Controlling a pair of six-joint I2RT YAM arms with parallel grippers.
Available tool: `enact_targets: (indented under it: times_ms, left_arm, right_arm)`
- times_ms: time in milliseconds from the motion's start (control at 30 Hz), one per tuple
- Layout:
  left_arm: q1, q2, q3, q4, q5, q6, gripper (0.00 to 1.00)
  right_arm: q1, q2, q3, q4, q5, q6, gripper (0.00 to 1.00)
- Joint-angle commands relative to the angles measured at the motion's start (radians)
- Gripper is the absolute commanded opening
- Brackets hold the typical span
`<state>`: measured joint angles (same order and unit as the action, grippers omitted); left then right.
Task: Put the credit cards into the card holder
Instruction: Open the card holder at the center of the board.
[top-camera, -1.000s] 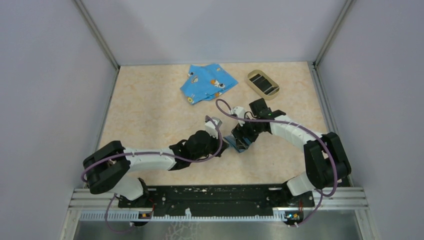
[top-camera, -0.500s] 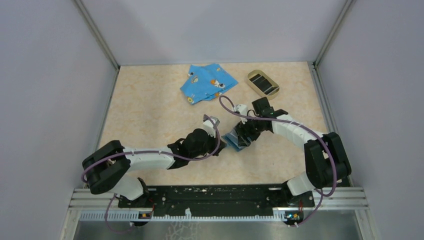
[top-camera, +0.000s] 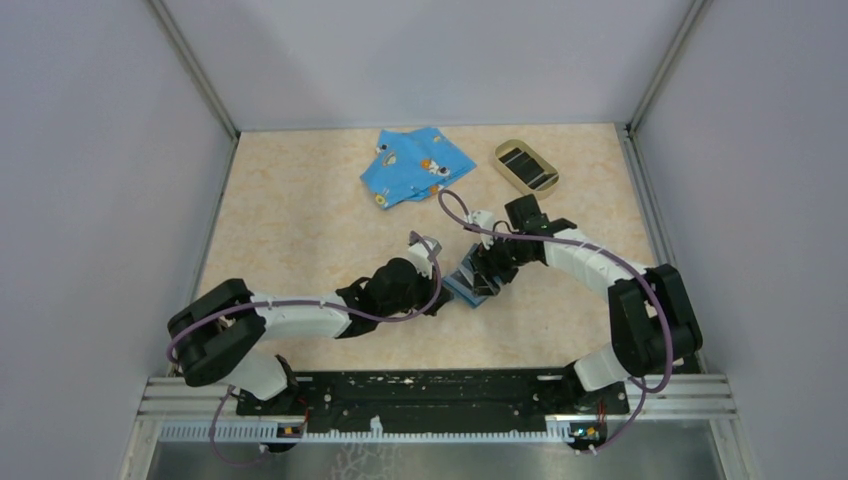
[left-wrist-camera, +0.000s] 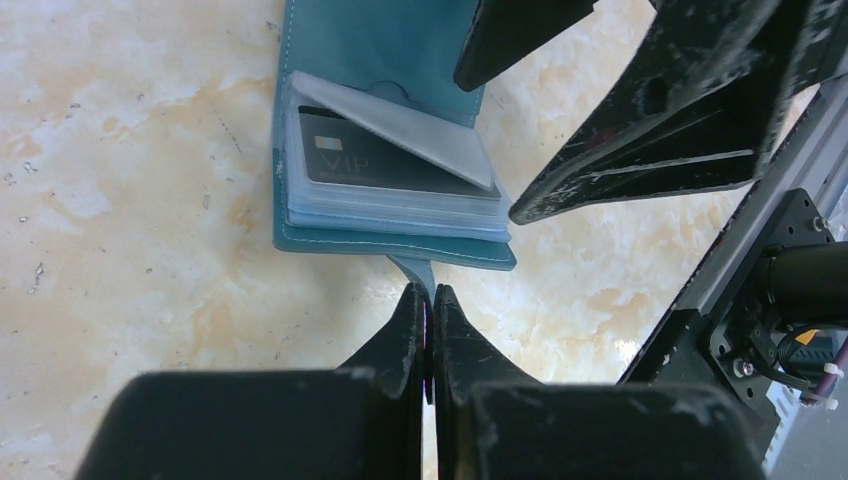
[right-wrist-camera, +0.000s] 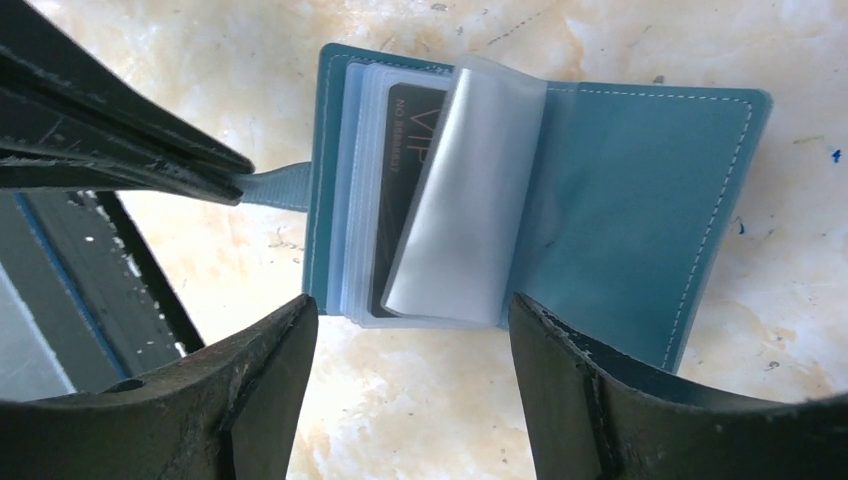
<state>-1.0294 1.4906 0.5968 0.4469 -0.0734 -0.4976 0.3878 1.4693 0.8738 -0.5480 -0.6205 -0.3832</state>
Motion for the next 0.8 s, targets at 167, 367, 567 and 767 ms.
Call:
enact_targets:
  times_ms: [167, 367, 567, 767]
  left_arm:
    - [0.004, 0.000, 0.003, 0.035, 0.029, 0.008, 0.00]
    - [0.003, -0.004, 0.007, 0.032, 0.036, 0.009, 0.00]
    - [0.003, -0.010, 0.008, 0.030, 0.034, 0.010, 0.00]
    - [0.004, -0.020, 0.002, 0.026, 0.030, 0.010, 0.00]
  right_arm:
    - [0.105, -0.017, 0.017, 0.064, 0.216, -0.032, 0.69]
    - [0.130, -0.003, 0.015, 0.068, 0.262, -0.039, 0.69]
    - [0.170, -0.001, 0.012, 0.068, 0.279, -0.054, 0.72]
    - [0.190, -0.013, 0.009, 0.069, 0.265, -0.062, 0.73]
